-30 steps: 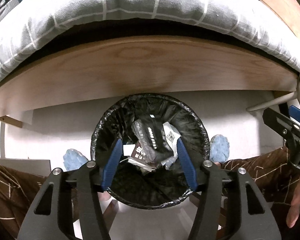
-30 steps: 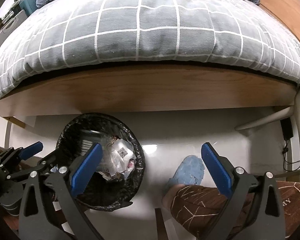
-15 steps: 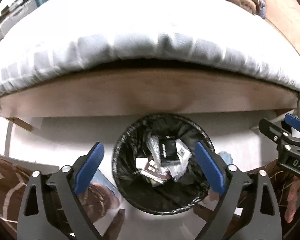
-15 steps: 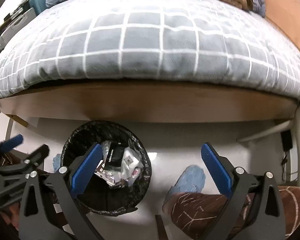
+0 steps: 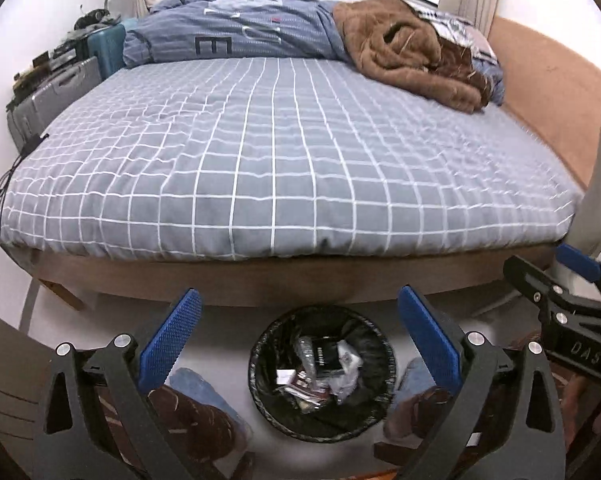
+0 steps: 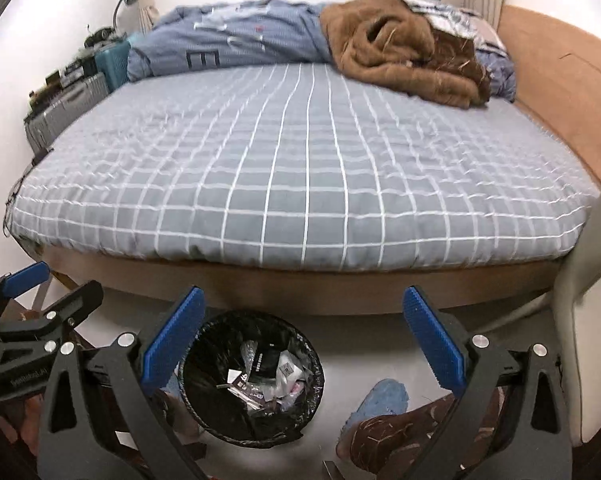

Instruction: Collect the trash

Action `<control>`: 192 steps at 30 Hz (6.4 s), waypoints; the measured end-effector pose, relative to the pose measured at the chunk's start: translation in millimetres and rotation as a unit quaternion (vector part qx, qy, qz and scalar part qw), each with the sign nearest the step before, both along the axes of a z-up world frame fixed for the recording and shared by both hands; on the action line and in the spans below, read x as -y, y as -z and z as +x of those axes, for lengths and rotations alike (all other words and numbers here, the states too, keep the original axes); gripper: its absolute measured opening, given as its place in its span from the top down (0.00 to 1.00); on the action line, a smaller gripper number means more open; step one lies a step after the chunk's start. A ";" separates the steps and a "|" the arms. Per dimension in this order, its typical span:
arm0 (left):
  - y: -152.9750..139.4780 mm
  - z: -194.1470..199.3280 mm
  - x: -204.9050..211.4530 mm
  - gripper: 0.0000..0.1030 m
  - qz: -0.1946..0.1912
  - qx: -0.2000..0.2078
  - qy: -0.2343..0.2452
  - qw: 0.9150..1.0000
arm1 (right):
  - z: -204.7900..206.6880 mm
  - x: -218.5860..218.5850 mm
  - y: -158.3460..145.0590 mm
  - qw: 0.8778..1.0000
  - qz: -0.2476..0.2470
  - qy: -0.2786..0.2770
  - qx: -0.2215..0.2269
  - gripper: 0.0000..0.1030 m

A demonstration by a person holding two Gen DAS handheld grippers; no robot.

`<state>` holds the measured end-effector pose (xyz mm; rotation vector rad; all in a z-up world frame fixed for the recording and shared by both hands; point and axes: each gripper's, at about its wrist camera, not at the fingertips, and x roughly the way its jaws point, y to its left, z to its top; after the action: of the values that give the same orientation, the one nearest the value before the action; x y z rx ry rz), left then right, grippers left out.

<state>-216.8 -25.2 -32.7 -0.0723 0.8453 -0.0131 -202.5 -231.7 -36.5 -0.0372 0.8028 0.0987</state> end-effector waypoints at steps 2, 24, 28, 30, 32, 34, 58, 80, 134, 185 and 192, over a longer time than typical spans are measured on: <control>-11.2 -8.0 0.0 0.06 0.003 0.008 -0.001 1.000 | -9.8 0.7 -12.2 1.000 0.002 0.002 0.007 0.07; -33.6 -34.7 0.3 0.06 0.006 0.023 0.001 1.000 | -38.8 8.5 -34.3 1.000 0.003 0.010 0.024 0.07; -32.9 -34.3 -0.5 0.06 0.005 0.021 0.002 1.000 | -38.3 8.7 -34.0 1.000 0.003 0.010 0.023 0.07; -32.3 -33.0 -0.9 0.06 0.006 0.020 0.002 1.000 | -38.4 8.8 -34.1 1.000 0.002 0.010 0.025 0.07; -31.8 -32.2 -2.2 0.06 0.004 0.018 0.003 1.000 | -38.2 8.8 -34.0 1.000 0.003 0.010 0.023 0.07; -31.6 -31.8 -2.6 0.06 0.002 0.017 0.001 1.000 | -37.4 8.7 -33.5 1.000 0.003 0.008 0.023 0.07; -29.2 -30.4 -3.8 0.06 0.021 0.015 -0.003 1.000 | -35.9 3.6 -28.9 1.000 0.002 0.003 0.019 0.07; -26.1 -31.4 -0.4 0.06 0.005 0.008 0.007 1.000 | -38.6 1.1 -24.3 1.000 0.003 0.001 0.019 0.07; -21.1 -30.3 -0.1 0.06 0.026 0.004 0.012 1.000 | -41.6 0.6 -21.1 1.000 0.012 -0.013 0.019 0.07; -28.0 -33.0 0.1 0.06 0.022 0.021 -0.006 1.000 | -39.1 -1.2 -23.2 1.000 0.015 -0.013 0.018 0.07; -25.3 -32.2 1.9 0.06 0.022 0.014 -0.004 1.000 | -39.8 -1.5 -21.0 1.000 0.015 -0.013 0.017 0.07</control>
<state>-249.0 -27.2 -7.4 -0.0345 0.8170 0.0119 -242.3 -230.2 -15.4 -0.0218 0.7660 0.1346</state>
